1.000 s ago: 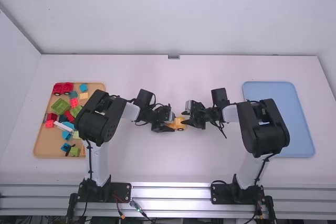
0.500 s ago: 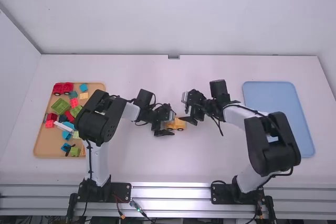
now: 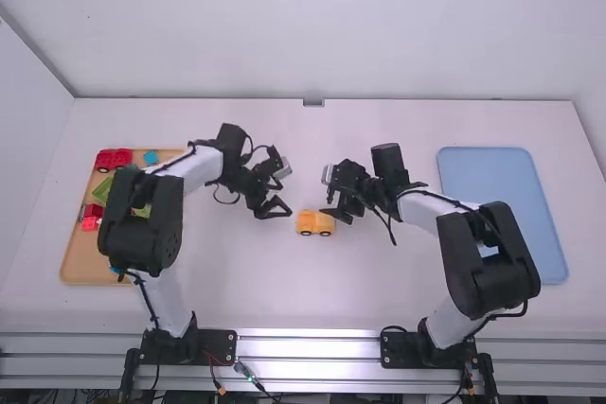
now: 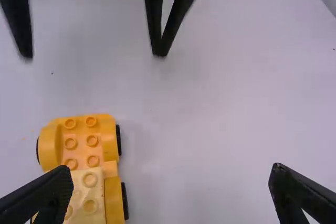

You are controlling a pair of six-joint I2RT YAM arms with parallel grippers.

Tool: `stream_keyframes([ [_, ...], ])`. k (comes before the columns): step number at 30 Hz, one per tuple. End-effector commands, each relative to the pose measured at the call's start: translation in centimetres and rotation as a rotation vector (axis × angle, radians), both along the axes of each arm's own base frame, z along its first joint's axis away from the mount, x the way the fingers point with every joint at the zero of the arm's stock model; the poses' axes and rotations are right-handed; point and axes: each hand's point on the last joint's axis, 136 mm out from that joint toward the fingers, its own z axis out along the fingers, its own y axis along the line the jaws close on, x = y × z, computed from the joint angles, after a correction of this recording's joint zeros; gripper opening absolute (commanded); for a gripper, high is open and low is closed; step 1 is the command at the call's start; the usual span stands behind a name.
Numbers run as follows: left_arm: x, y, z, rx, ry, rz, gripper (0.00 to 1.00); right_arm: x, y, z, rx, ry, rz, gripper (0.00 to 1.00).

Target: Assemble lego blocks to make yellow taxi

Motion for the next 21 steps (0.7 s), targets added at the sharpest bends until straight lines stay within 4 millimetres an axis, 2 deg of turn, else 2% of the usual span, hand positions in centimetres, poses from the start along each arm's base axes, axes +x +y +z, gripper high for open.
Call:
stream_keyframes([
  [1,2.2,2.3,3.2,0.054,-0.027,0.065,0.99,0.6,0.2,1.0,0.014,-0.015,-0.012,0.99],
  [4,3.1,4.5,6.2,0.071,0.010,0.122,0.99,0.7,0.3,1.1,0.016,-0.022,-0.010,0.99],
  [8,5.6,7.4,9.3,0.082,0.003,0.255,0.99,0.7,0.2,1.1,0.016,-0.023,-0.012,0.99],
  [9,5.8,7.6,9.4,0.083,0.004,0.268,0.99,0.7,0.2,1.1,0.016,-0.023,-0.012,0.99],
  [11,8.5,10.7,11.5,0.110,0.041,0.497,0.99,0.7,0.2,1.1,0.016,-0.023,-0.012,0.99],
  [12,9.0,11.4,11.8,0.117,0.049,0.549,0.99,0.7,0.2,1.1,0.016,-0.024,-0.012,0.99],
  [13,10.5,13.8,12.6,0.143,0.080,0.726,0.99,0.8,0.2,1.1,0.017,-0.026,-0.012,0.99],
  [14,11.3,15.4,13.0,0.159,0.098,0.841,0.99,0.8,0.2,1.1,0.017,-0.026,-0.012,0.99],
  [15,12.5,18.4,13.7,0.191,0.103,1.030,0.99,0.8,0.2,1.2,0.018,-0.029,-0.012,0.99],
  [17,13.2,20.5,14.2,0.213,0.094,1.151,0.99,0.9,0.2,1.2,0.020,-0.034,-0.013,0.99],
  [18,13.6,22.3,14.8,0.230,0.080,1.242,0.99,1.0,0.3,1.3,0.021,-0.039,-0.012,0.99],
  [21,13.7,25.1,15.5,0.254,0.074,1.386,0.99,1.2,0.4,1.5,0.026,-0.054,-0.010,0.99],
])
